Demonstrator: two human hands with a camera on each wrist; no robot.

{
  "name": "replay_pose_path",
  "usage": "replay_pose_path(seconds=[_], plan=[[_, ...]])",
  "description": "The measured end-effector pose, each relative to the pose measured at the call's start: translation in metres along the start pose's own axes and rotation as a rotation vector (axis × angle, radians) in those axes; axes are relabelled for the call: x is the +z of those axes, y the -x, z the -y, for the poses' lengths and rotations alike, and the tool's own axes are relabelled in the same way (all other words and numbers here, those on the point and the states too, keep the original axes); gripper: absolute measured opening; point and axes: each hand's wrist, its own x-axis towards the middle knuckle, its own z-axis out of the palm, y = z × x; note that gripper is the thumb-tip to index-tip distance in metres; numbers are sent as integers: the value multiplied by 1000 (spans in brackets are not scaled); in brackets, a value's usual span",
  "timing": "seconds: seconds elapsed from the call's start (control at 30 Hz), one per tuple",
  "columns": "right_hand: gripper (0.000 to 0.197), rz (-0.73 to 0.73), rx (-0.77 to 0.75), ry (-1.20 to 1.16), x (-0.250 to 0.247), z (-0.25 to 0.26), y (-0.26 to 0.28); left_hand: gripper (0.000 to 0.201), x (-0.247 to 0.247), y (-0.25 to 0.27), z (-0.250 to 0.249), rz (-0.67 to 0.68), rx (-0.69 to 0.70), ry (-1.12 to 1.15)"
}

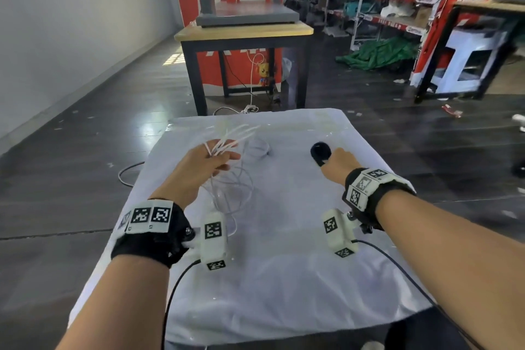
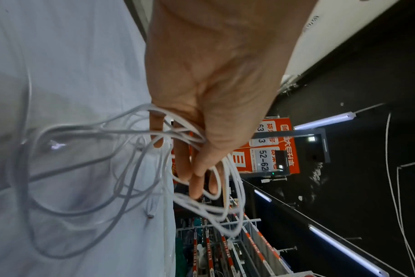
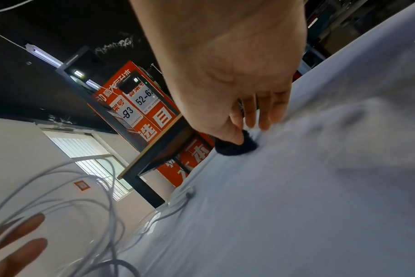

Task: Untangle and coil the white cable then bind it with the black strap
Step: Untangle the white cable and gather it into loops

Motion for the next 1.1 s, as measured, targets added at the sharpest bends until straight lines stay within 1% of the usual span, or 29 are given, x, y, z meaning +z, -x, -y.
replay_pose_path(seconds=[0.07,0.13,0.2,0.27,0.33,0.37,0.43,0.47,0.6,0.7,0.77,0.83,0.9,0.97,1.03,1.1], plan=[[43,-42,-4,-13,-4,1,2,26,6,3,-5,89,54,-55],[38,-73,-94,-106,-11,7,4,27,8,7,-10,175,105,-110],[40,-31,-211,-201,-17,17,9,24,4,10,-9,238,99,-204],[43,20,-291,-222,-20,29,12,26,-5,9,-4,263,66,-327],[46,79,-353,-214,-18,40,13,35,-13,7,2,279,37,-463],[48,105,-381,-204,-16,45,14,44,-15,7,5,292,36,-510],[50,140,-423,-182,-13,54,16,61,-19,8,6,331,44,-553],[52,148,-440,-168,-11,58,17,63,-20,9,7,359,47,-582],[56,231,-500,-70,-3,75,15,51,-22,6,11,426,29,-805],[56,276,-540,19,9,89,10,50,-22,5,13,436,50,-958],[56,312,-582,92,19,98,7,53,-24,3,17,467,65,-1017],[59,369,-620,187,30,107,5,52,-29,1,21,477,47,-998],[60,415,-632,267,37,112,6,47,-32,1,22,432,18,-915],[60,430,-625,294,44,112,6,35,-38,3,22,313,-5,-712],[62,426,-618,287,48,110,3,20,-46,3,22,186,-19,-426],[58,417,-621,324,50,107,-2,10,-55,1,21,46,-50,-158]])
